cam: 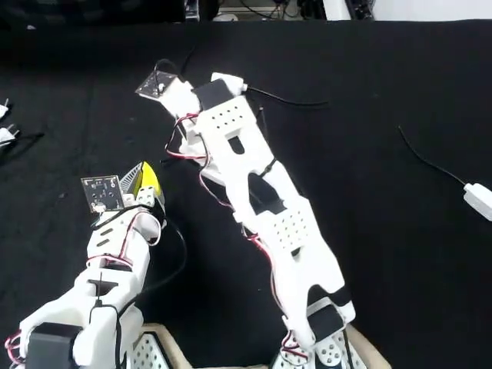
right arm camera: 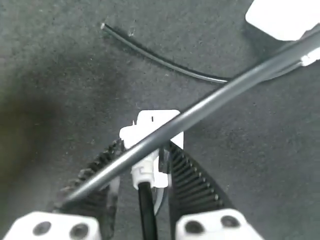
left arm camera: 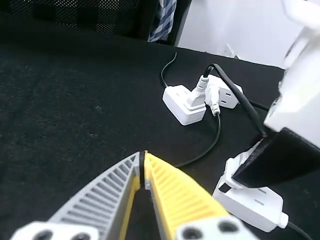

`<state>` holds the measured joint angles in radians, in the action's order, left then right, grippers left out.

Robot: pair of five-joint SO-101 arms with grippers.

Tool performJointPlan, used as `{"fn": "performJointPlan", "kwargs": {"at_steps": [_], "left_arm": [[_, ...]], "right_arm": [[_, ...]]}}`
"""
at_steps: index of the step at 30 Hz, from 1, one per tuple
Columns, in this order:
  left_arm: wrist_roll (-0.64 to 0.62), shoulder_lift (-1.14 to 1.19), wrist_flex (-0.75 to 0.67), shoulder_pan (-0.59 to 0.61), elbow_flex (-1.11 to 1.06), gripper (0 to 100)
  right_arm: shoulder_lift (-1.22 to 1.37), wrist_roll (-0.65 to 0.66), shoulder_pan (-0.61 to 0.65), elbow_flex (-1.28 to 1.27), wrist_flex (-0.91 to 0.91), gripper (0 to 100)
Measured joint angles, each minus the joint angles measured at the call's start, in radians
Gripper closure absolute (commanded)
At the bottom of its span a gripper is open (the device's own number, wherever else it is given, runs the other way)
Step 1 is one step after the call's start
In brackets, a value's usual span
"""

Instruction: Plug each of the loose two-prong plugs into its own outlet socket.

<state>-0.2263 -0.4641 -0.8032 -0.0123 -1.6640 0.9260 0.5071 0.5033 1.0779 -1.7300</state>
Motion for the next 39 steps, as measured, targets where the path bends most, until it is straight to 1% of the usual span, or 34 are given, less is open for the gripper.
{"fn": "performJointPlan", "kwargs": {"at_steps": [9, 19, 33, 39], "left_arm": [[0.000, 0.000, 0.000, 0.000, 0.000, 97], [0.000, 0.000, 0.000, 0.000, 0.000, 97], [0.000, 0.000, 0.000, 0.000, 0.000, 97], [0.000, 0.000, 0.000, 0.000, 0.000, 97]], "right_arm": [[0.000, 0.003, -0.003, 0.000, 0.000, 98.6], [0.000, 0.034, -0.052, 0.000, 0.000, 98.6], [0.000, 0.034, -0.048, 0.000, 0.000, 98.6], [0.000, 0.020, -0.020, 0.000, 0.000, 98.6]]}}
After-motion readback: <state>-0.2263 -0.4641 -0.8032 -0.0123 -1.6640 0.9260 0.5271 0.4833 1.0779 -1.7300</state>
